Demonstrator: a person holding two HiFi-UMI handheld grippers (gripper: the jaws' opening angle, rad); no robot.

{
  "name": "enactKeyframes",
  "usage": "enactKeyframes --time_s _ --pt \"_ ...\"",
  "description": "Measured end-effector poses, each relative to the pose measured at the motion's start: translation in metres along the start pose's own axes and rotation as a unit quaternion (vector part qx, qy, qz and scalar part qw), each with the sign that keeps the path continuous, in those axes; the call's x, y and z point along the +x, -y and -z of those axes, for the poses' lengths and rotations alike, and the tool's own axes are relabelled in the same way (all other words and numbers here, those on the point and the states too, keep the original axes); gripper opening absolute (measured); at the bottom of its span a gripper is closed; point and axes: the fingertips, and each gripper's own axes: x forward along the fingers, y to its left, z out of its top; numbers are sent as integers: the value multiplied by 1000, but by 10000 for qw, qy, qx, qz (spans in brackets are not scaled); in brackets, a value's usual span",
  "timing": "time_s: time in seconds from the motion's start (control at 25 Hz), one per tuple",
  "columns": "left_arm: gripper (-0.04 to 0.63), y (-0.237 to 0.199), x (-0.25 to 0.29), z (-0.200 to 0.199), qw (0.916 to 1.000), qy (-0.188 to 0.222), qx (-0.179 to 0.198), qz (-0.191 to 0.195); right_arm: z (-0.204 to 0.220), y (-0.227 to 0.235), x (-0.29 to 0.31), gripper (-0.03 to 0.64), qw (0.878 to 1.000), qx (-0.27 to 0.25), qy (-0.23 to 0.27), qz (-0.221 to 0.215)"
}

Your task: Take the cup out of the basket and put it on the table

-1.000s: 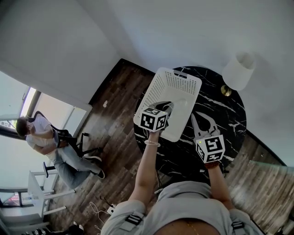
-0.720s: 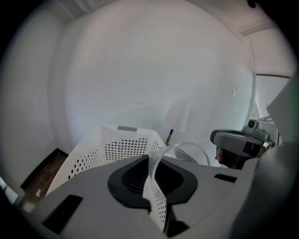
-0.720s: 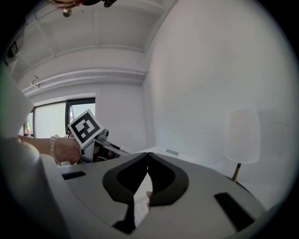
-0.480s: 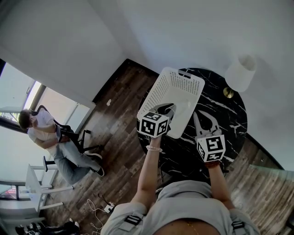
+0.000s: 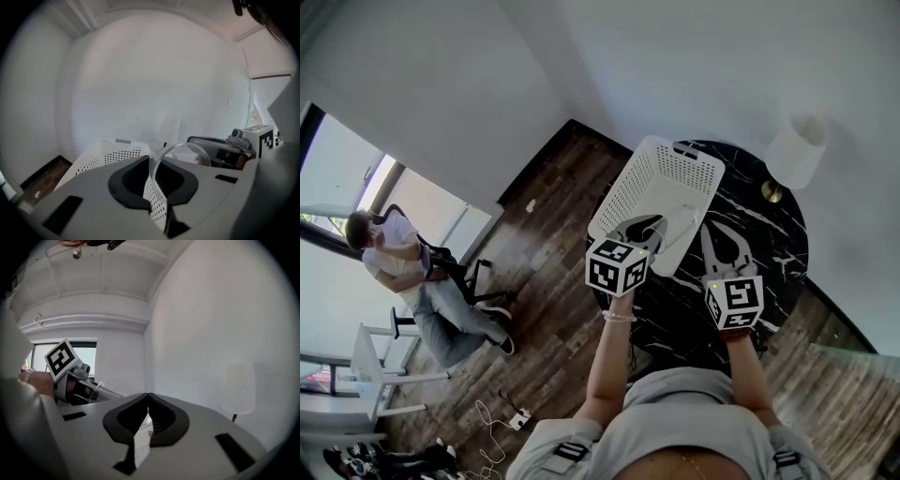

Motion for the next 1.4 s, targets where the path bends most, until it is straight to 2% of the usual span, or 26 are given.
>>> enactKeyframes --time_s 0.32,0.56,0.8,1.4 --pt "32 14 -22 -2 9995 179 63 -244 -7 -8 -7 9 9998 -48 92 -140" --pt "32 24 -36 2 9988 339 -86 -337 -7 -14 -9 10 9997 -101 95 -204" --pt "32 28 -49 4 9975 425 -74 -555 -10 -20 -9 10 9993 -106 188 -309" --pt "32 32 -74 3 9960 520 -30 -727 -16 -27 -11 9 9990 -72 304 -311"
